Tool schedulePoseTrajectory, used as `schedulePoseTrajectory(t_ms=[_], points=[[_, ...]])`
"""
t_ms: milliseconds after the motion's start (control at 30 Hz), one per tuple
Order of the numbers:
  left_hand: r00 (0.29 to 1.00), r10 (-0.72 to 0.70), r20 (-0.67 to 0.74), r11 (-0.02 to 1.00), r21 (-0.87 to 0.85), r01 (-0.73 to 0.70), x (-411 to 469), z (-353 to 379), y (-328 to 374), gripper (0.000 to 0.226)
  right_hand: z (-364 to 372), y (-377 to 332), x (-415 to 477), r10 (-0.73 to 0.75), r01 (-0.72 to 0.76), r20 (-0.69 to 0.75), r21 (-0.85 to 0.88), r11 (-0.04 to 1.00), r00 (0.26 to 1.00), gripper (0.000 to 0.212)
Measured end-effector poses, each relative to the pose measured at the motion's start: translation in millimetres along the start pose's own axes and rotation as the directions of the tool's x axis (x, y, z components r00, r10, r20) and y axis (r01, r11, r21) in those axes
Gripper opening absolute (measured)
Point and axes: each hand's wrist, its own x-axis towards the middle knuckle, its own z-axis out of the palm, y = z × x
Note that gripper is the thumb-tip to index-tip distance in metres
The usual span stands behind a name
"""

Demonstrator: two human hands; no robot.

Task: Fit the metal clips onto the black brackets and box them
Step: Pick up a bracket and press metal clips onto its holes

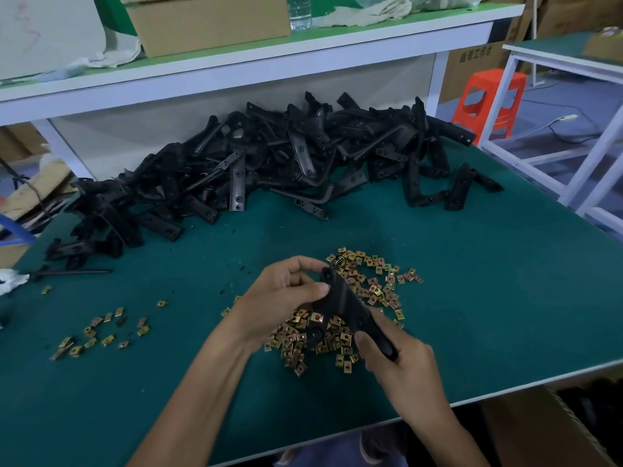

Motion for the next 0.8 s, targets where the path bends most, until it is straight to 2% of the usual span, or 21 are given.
schedulePoseTrajectory(t_ms=[100,233,333,433,500,567,633,700,800], points=[[1.000,0.001,-0.009,1.000,0.006,-0.001,0,3,0,0.022,0,0,0,0.017,-0.016,-0.020,0.025,1.000,1.000,0.053],[1.000,0.003,-0.010,1.000,0.005,-0.003,-1,1,-2,0.024,-1,0,-1,0.006,-0.004,-0.028,0.038,0.999,1.000,0.044],[0.999,0.008,-0.050,1.000,-0.007,-0.008,-3,4,-3,0.026,0,1,-1,-0.022,0.024,-0.040,0.044,0.999,0.999,0.029],[0.995,0.037,-0.092,0.999,-0.001,-0.037,-6,12,-4,0.023,0,-1,-3,-0.006,0.014,-0.075,0.112,0.994,0.997,0.028],[0.991,0.081,-0.110,0.990,0.123,-0.067,-9,24,-7,0.023,-1,-2,-3,0.049,-0.021,-0.129,0.210,0.977,0.990,0.026],[0.972,0.173,-0.162,0.928,0.357,-0.106,-12,40,-10,0.024,-5,-8,-7,0.122,-0.058,-0.186,0.318,0.946,0.975,0.025],[0.942,0.274,-0.192,0.875,0.456,-0.162,-12,57,-11,0.019,-13,-13,-19,0.186,-0.096,-0.216,0.371,0.924,0.959,0.025],[0.927,0.347,-0.140,0.828,0.509,-0.233,-8,78,-9,0.017,-20,-13,-39,0.274,-0.157,-0.216,0.441,0.884,0.937,0.029],[0.895,0.443,0.047,0.717,0.581,-0.386,-3,117,-7,0.021,-36,-8,-82,0.399,-0.255,-0.165,0.543,0.800,0.902,0.024]])
